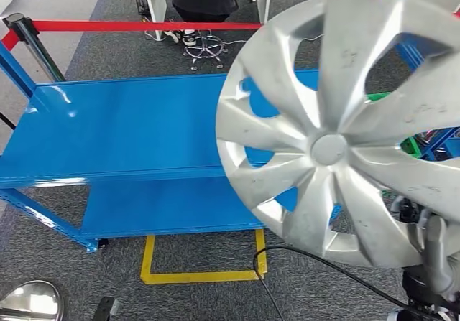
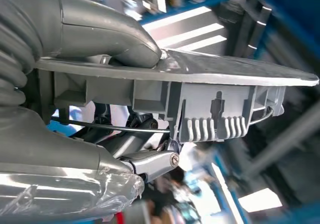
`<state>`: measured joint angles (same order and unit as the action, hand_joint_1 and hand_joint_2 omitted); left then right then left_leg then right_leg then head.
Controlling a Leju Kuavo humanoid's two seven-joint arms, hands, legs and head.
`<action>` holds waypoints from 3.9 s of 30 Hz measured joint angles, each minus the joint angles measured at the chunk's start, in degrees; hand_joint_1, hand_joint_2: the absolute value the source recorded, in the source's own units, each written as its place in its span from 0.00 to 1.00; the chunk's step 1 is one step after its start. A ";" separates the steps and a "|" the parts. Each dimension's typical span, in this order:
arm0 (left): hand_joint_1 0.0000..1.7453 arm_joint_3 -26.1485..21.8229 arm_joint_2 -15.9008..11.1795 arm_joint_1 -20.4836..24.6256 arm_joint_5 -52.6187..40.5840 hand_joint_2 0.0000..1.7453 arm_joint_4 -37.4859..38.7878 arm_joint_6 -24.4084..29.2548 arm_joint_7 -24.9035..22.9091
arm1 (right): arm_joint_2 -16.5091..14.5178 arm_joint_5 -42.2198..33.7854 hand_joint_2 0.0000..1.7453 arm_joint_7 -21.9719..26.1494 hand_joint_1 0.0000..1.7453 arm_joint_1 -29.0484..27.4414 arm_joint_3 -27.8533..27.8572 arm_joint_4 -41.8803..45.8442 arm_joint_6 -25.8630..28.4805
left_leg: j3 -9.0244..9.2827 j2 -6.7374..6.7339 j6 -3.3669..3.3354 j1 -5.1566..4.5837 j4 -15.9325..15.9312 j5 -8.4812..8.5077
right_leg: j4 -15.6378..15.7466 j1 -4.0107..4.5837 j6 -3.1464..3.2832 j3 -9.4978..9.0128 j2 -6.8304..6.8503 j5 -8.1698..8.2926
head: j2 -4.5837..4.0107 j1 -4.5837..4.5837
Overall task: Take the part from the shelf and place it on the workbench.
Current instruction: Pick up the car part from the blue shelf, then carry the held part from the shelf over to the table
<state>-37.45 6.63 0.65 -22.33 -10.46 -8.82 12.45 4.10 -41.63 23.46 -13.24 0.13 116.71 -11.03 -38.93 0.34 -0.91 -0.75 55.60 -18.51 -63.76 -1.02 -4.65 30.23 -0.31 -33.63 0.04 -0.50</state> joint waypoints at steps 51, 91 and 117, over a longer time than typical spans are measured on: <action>0.00 9.69 -1.22 1.09 -17.91 1.00 -0.08 1.45 -10.09 | -6.92 9.55 1.00 4.45 1.00 -0.13 0.17 0.80 -1.74 | 13.05 -0.03 2.30 0.94 -1.96 -10.59 | 6.11 0.02 1.88 7.01 0.30 12.71 | 0.02 -1.28; 0.00 8.18 -1.68 0.09 -19.65 1.00 -0.08 1.69 -9.68 | -6.92 15.40 1.00 6.19 1.00 -0.15 -1.52 -1.50 -2.81 | 9.23 -1.44 0.18 0.28 -1.47 -7.29 | -4.84 0.68 2.03 7.50 0.90 5.75 | 0.02 -0.88; 0.00 6.35 -1.99 0.50 -21.35 1.00 -0.08 2.45 -13.80 | -7.55 14.02 1.00 5.75 1.00 1.26 -1.00 -1.93 -2.03 | 10.20 -0.44 0.47 1.23 -0.55 -8.93 | -6.16 0.77 1.39 12.43 -0.60 5.46 | 0.02 -0.13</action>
<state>-31.10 4.64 1.15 -43.68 -10.54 -6.37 -1.34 -3.45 -27.61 29.21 -11.99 -0.86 114.78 -13.06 -28.74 -0.10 -0.44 0.48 55.05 -27.43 -69.92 -0.25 -3.26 42.66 -0.91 -28.17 0.07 -0.64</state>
